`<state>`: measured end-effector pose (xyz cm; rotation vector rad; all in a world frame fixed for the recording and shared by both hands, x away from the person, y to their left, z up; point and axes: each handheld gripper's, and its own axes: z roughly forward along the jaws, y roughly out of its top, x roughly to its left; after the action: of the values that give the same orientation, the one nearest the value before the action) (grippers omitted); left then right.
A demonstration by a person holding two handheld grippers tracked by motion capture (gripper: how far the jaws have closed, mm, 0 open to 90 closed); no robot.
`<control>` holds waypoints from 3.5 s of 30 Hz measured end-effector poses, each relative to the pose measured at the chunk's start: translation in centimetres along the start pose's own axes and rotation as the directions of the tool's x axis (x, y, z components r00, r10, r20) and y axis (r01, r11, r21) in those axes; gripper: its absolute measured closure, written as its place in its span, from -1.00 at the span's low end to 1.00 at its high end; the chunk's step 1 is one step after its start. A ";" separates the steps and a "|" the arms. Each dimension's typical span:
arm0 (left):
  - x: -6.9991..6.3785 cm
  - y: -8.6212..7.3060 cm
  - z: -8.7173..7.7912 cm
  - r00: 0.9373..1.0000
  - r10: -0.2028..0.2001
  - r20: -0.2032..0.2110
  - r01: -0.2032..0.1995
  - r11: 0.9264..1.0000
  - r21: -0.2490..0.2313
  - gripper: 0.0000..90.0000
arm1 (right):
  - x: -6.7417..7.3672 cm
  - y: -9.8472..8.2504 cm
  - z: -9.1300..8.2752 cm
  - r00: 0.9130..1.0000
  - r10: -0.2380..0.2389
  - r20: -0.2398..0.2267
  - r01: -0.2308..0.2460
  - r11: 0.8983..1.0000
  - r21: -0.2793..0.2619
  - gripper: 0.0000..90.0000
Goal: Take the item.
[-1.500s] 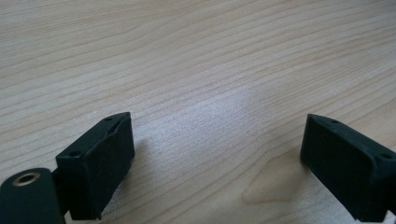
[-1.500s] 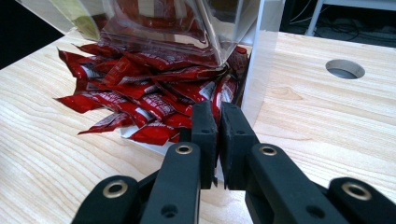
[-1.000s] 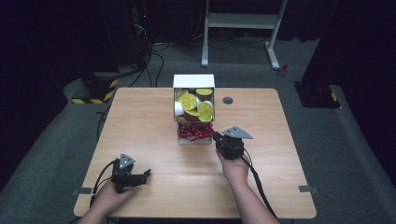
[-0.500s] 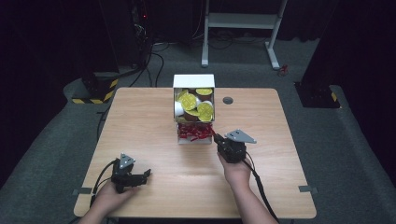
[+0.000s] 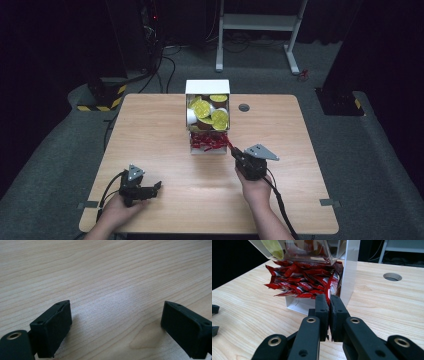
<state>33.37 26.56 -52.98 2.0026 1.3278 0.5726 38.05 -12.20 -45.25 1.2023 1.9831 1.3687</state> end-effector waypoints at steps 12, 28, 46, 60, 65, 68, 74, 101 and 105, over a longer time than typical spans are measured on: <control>0.0 0.0 0.0 1.000 0.000 0.000 0.000 1.000 0.000 -0.77 | 0.0 -0.9 -1.8 1.000 -0.009 -0.001 0.009 0.999 -0.038 0.93; 0.0 0.0 0.0 1.000 0.003 -0.001 -0.003 1.000 0.001 -0.77 | -0.5 -1.9 -3.2 1.000 0.011 -0.001 -0.011 0.998 -0.066 0.94; 0.0 0.0 0.0 1.000 -0.005 0.003 0.005 1.000 -0.004 -0.77 | -0.9 -2.1 -4.3 1.000 0.027 0.000 -0.027 0.996 -0.084 0.96; 0.0 0.0 0.0 1.000 -0.005 0.001 0.005 1.000 -0.008 -0.77 | -2.1 -1.9 -5.5 0.998 0.054 0.022 -0.052 0.992 -0.113 0.97; 0.0 0.0 0.0 1.000 -0.004 0.002 0.004 1.000 -0.005 -0.77 | -2.7 -2.1 -5.5 0.998 0.042 0.053 -0.036 0.993 -0.108 0.97; 0.0 0.0 0.0 1.000 -0.004 0.002 0.004 1.000 -0.005 -0.77 | -2.9 -2.3 -5.4 0.997 0.032 0.074 -0.025 0.995 -0.100 0.97; 0.0 0.0 0.0 1.000 -0.003 -0.001 0.003 1.000 -0.004 -0.77 | -3.3 -2.4 -5.8 0.995 0.036 0.097 -0.026 0.995 -0.101 0.97; -0.2 0.2 0.2 1.000 0.002 -0.004 -0.002 1.000 0.006 -0.83 | -6.4 -0.5 -2.7 0.983 0.043 0.177 -0.030 0.997 -0.078 0.97; -0.2 0.2 0.2 1.000 0.002 -0.004 -0.002 1.000 0.006 -0.83 | -6.6 0.5 -2.2 0.983 0.027 0.184 -0.014 0.997 -0.073 0.97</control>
<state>33.55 26.27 -53.01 2.0083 1.3320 0.5745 40.04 -18.79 -44.68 1.2716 1.7838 1.2766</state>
